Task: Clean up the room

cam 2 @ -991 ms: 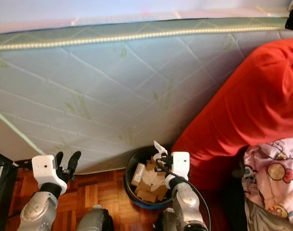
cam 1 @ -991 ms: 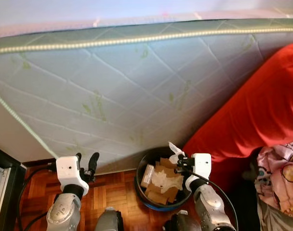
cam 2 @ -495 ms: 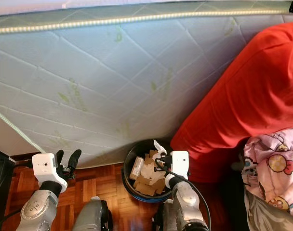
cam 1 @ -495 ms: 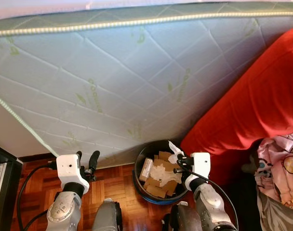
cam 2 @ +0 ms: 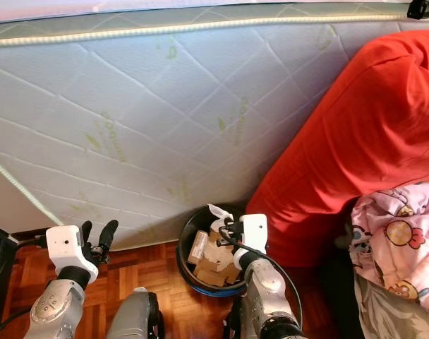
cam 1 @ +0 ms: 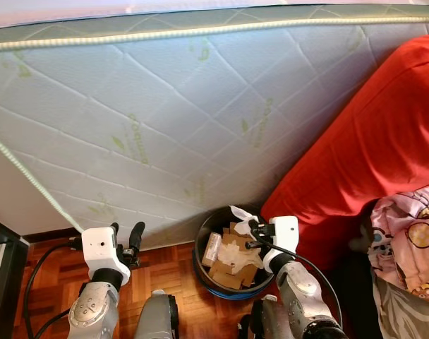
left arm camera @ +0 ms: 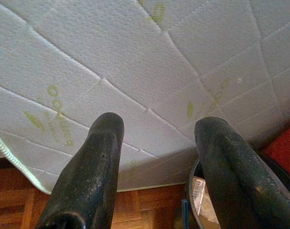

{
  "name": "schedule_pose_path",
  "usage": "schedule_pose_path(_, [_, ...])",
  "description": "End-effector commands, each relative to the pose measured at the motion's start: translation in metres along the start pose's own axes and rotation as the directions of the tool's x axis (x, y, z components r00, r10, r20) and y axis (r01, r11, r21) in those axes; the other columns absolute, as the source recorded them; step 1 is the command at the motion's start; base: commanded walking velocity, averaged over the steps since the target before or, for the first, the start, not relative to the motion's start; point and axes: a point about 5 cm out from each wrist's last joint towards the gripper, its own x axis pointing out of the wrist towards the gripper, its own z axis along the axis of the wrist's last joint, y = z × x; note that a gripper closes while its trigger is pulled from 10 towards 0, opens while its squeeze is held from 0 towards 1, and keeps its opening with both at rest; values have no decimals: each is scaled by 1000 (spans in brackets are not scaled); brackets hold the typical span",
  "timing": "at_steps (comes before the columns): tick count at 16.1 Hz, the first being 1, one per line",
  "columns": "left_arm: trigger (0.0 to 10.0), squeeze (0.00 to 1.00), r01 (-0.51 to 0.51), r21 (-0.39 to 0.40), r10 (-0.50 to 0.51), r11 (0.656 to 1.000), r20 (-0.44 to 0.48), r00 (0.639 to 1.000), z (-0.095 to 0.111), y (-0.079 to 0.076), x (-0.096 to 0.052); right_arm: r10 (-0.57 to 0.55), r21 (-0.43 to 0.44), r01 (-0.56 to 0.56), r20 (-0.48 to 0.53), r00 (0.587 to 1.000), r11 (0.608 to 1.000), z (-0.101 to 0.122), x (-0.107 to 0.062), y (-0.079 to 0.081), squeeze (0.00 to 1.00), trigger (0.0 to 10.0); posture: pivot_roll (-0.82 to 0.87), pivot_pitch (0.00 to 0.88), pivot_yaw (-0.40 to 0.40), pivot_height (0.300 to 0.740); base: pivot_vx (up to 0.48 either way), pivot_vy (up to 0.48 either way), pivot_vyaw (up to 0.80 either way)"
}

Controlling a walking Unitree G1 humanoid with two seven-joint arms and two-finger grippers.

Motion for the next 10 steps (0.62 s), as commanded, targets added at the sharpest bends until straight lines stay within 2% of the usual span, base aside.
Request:
schedule_pose_path(1, [10000, 0, -4, -13, 4, 1000, -15, 1000, -2, 1, -3, 11, 8, -11, -21, 1000, 1000, -2, 1, 2, 0, 10000, 113, 209, -40, 642, 0, 0, 0])
schedule_pose_path(4, [10000, 0, -3, -7, 3, 1000, -16, 1000, -1, 2, -3, 66, 3, -66, -46, 997, 998, -2, 4, 8, 0, 10000, 118, 220, -37, 642, 161, 0, 0])
schedule_pose_path(10, [10000, 0, -2, -4, 2, 1000, -13, 1000, 1, 2, -5, 78, -24, -80, -95, 992, 996, -3, 9, 9, 0, 10000, 132, 251, -36, 642, 262, 0, 0])
